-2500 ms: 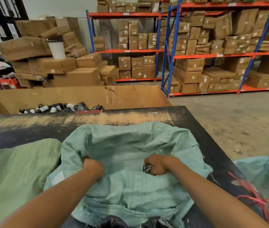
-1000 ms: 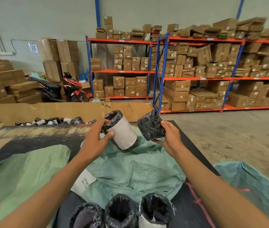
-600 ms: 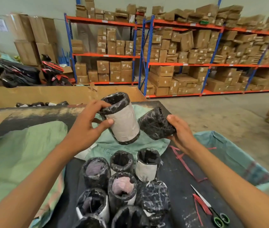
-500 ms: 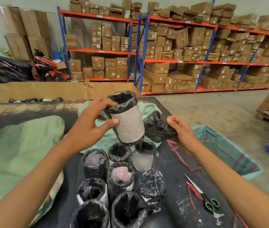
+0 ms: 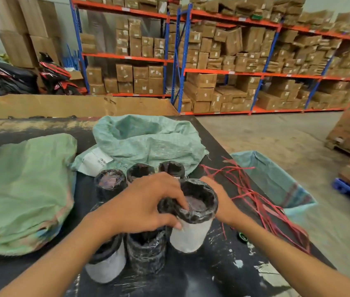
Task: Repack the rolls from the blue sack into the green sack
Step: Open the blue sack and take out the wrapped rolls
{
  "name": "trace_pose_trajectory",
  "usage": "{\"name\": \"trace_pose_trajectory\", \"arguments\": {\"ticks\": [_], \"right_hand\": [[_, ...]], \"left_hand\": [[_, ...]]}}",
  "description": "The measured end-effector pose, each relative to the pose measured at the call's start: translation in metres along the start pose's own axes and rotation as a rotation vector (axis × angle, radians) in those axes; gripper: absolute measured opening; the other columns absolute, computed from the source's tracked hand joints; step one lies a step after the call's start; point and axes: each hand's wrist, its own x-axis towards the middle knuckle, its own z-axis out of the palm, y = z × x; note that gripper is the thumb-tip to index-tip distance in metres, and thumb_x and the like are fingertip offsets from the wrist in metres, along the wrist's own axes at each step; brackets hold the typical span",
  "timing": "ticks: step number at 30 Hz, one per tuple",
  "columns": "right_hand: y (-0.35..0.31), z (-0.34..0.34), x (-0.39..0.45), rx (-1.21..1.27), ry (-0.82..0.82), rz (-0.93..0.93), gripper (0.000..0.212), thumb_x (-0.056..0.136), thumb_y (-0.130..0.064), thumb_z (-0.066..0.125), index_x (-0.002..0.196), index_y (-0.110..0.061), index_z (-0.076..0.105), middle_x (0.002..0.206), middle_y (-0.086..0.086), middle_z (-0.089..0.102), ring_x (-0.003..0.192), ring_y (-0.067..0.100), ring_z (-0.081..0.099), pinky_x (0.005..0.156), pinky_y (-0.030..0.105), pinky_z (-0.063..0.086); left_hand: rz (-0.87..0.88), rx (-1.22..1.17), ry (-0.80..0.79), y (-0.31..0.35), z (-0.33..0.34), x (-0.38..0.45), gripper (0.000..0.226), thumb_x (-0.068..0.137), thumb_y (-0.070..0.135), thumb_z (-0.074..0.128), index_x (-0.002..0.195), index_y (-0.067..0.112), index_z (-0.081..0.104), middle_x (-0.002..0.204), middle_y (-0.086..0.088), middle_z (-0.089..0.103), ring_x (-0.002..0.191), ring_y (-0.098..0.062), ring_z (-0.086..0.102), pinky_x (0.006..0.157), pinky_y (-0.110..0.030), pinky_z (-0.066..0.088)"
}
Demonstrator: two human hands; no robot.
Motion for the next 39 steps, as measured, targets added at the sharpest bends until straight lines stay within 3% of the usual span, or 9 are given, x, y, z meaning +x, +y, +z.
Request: {"name": "trace_pose_trajectory", "arguments": {"ticks": [5,9,12,15,18,27,31,35,39], "right_hand": [[0.021,0.009,-0.003,0.022,-0.113,0.069,0.039,0.083,-0.041,0.063,0.097,-0.004,0.058,0.100,0.013,0.058,0.096,0.033,0.059,0.085,0.057,0.047],[0.027,-0.002,0.008,-0.046,-0.286,-0.072,0.027,0.082,-0.028,0.072,0.101,-0.009,0.070,0.108,0.007,0.058,0.105,0.021,0.058,0.095,0.041,0.047],[0.033,-0.007,0.017,-0.086,-0.379,-0.174,0.018,0.084,-0.023,0.077,0.100,-0.015,0.074,0.107,0.002,0.061,0.109,0.018,0.054,0.098,0.041,0.043],[0.034,-0.010,0.025,-0.049,-0.412,-0.171,0.015,0.086,-0.028,0.076,0.099,-0.021,0.078,0.108,-0.004,0.065,0.111,0.013,0.054,0.100,0.037,0.042],[0.035,-0.010,0.030,-0.056,-0.445,-0.184,0.017,0.089,-0.034,0.072,0.101,-0.025,0.079,0.112,-0.008,0.066,0.114,0.009,0.053,0.101,0.036,0.041],[0.036,-0.008,0.027,-0.068,-0.430,-0.204,0.018,0.088,-0.032,0.073,0.103,-0.025,0.079,0.113,-0.009,0.067,0.117,0.008,0.052,0.102,0.032,0.041],[0.027,-0.015,0.030,0.029,-0.397,-0.174,0.019,0.093,-0.030,0.067,0.106,-0.022,0.077,0.112,-0.012,0.070,0.117,0.006,0.057,0.102,0.024,0.042],[0.020,-0.019,0.058,0.093,-0.292,-0.105,0.017,0.096,-0.023,0.064,0.107,-0.022,0.076,0.105,-0.012,0.073,0.103,0.010,0.065,0.090,0.023,0.049],[0.025,-0.015,0.119,0.105,-0.161,0.010,0.018,0.097,-0.022,0.061,0.112,-0.024,0.070,0.101,-0.007,0.072,0.098,0.010,0.065,0.090,0.026,0.047]], "left_hand": [[-0.073,0.115,-0.084,0.014,0.028,0.011,0.031,0.068,0.057,0.078,0.093,0.039,0.073,0.090,0.022,0.063,0.095,0.001,0.052,0.086,-0.031,0.045],[-0.188,0.097,-0.124,0.014,0.049,0.009,0.030,0.069,0.055,0.078,0.093,0.038,0.073,0.089,0.022,0.064,0.092,0.006,0.052,0.088,-0.029,0.045],[-0.245,0.205,-0.197,0.006,0.063,0.003,0.032,0.068,0.055,0.078,0.094,0.038,0.074,0.091,0.018,0.066,0.092,0.000,0.057,0.090,-0.032,0.045],[-0.282,0.359,-0.288,-0.003,0.078,-0.002,0.035,0.068,0.057,0.075,0.098,0.039,0.073,0.099,0.019,0.068,0.106,-0.005,0.057,0.100,-0.029,0.032],[-0.325,0.444,-0.342,-0.009,0.087,-0.005,0.038,0.068,0.058,0.073,0.100,0.038,0.072,0.106,0.019,0.068,0.122,-0.005,0.044,0.094,-0.029,0.023],[-0.369,0.530,-0.409,-0.006,0.087,-0.007,0.047,0.069,0.062,0.072,0.109,0.039,0.066,0.113,0.019,0.062,0.117,-0.008,0.035,0.092,-0.036,0.024],[-0.380,0.269,-0.277,-0.002,0.067,-0.006,0.050,0.061,0.075,0.070,0.097,0.041,0.067,0.118,0.026,0.054,0.114,0.000,0.040,0.098,-0.032,0.026],[-0.470,-0.077,0.035,-0.019,0.029,0.007,0.022,0.085,0.053,0.067,0.084,0.031,0.072,0.088,0.014,0.070,0.086,-0.004,0.064,0.084,-0.027,0.049],[-0.563,0.026,0.186,-0.080,-0.010,0.034,0.034,0.092,0.048,0.057,0.087,0.020,0.074,0.083,0.007,0.073,0.080,-0.005,0.065,0.074,-0.021,0.047]]}}
